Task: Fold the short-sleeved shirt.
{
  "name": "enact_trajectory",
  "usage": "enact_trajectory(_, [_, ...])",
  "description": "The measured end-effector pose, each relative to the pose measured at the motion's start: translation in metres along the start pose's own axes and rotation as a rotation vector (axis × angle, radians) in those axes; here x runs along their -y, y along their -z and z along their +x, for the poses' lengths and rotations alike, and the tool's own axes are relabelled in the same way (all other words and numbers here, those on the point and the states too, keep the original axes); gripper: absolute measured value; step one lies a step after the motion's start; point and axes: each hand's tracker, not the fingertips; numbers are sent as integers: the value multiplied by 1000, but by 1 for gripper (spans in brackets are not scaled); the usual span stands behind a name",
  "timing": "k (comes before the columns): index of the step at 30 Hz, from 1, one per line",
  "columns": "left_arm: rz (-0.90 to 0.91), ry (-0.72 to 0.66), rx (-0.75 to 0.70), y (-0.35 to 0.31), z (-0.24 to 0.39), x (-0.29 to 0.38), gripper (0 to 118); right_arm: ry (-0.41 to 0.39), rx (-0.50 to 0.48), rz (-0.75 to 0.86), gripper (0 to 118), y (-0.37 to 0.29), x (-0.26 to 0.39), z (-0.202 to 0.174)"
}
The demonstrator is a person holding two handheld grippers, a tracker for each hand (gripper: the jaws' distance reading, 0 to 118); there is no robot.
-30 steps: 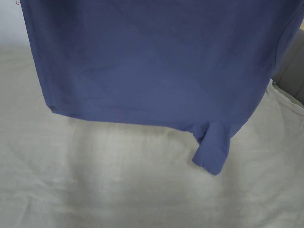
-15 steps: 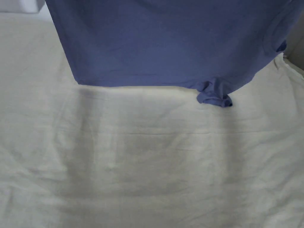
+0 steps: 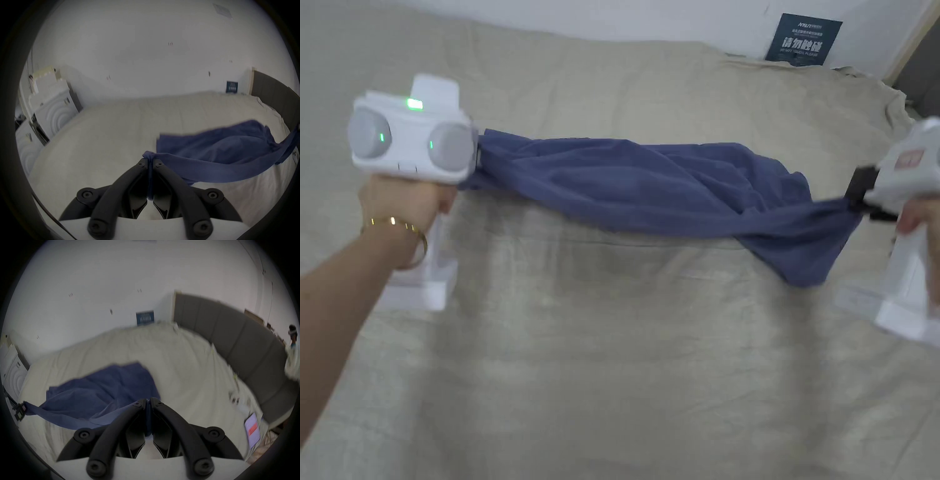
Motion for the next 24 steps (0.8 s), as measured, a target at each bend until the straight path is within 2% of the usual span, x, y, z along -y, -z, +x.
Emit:
enact_trajectory(2, [-57,-20,7,-4,-1,38,1,17,-12,-57,4,6,40,10])
enact_trajectory(6, [-141,-114,51,-29,-8,102,1,-17,13,-140,4,8,107,29])
enact_trajectory(9, [-159,-53,46,-51,-12,136,1,23,13,-162,4,-2,147,45])
enact_trajectory(14, [-135,-28,58,-94,-38,170,1,-13,-13,-163,4,-40,187,70])
enact_trajectory(19, [-74,-58,67,-140,-70,190,1,6,-61,-110,4,-88,210,104])
enact_trajectory(20, [-62,-53,77,-148,-74,195,1,19,-65,-100,4,-97,214,110])
enact_trajectory(22, [-57,-13,91,-165,-78,206,1,103,-109,-66,4,-115,223,125])
enact_trajectory(24, [-40,-6,93,-179,-80,217,1,118,-127,-58,4,-132,233,134])
